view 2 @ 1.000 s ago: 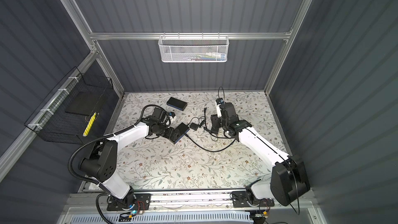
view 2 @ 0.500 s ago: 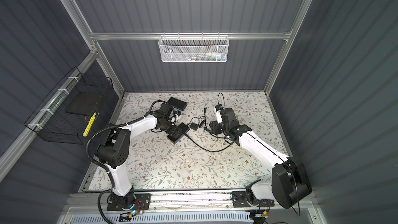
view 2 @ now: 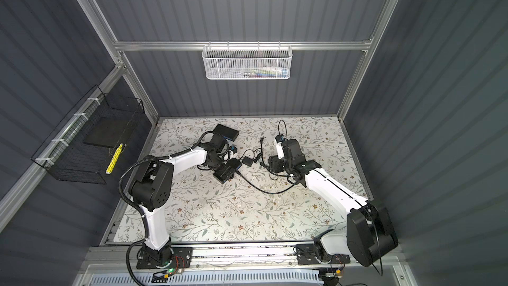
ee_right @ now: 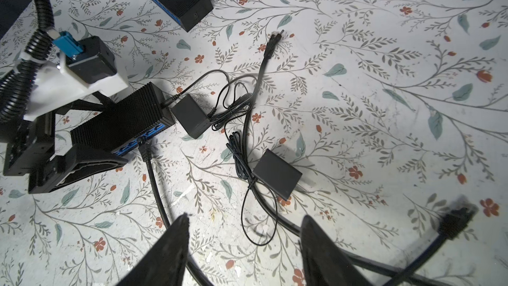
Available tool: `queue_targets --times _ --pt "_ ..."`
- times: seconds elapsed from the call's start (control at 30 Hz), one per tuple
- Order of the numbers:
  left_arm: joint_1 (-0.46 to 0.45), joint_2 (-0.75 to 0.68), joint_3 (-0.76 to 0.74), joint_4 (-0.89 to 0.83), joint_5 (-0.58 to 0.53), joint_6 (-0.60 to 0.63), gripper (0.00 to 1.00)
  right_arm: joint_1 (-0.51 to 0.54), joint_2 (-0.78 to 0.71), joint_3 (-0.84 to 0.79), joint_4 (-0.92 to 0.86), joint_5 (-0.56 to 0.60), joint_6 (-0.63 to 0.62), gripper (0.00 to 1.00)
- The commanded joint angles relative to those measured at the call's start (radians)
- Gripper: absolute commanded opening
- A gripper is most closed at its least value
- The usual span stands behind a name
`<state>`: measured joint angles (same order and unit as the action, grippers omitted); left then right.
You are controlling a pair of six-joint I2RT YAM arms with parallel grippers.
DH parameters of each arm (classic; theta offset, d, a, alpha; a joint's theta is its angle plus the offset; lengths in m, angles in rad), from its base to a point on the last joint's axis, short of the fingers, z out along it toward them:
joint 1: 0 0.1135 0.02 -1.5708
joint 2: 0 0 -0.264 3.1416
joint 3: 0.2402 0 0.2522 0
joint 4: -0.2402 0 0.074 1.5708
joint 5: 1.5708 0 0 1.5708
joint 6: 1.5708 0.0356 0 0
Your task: Insert the plug into the switch port
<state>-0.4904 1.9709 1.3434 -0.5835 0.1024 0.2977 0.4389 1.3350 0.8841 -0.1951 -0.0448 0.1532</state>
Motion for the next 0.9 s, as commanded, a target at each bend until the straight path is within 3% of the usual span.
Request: queue_targets --times 0.0,0.2,0.47,0.7,0.87 --pt "-0.005 0.050 0.020 -0.053 -0.020 0.034 0.95 -0.005 -0.036 -0.002 -0.012 0.019 -0.004 0.65" --pt "-0.003 0.050 0.013 -0.052 -0.030 0.002 0.85 -0.005 -0.071 -0.025 -0.017 0.025 0.013 0.63" --pt "0.016 -0.012 -0.071 -0.010 -0.036 -0.059 0.64 -0.005 -0.099 -0.057 -0.006 0.032 0.020 0.62" --pt "0.058 -0.084 -0.154 0.017 -0.046 -0.107 0.56 -0.005 -0.071 -0.034 -0.007 0.023 0.023 0.62" --pt "0.139 -0.149 -0.205 0.029 -0.044 -0.187 0.54 -0.006 -0.066 -0.026 -0.004 0.024 0.026 0.62"
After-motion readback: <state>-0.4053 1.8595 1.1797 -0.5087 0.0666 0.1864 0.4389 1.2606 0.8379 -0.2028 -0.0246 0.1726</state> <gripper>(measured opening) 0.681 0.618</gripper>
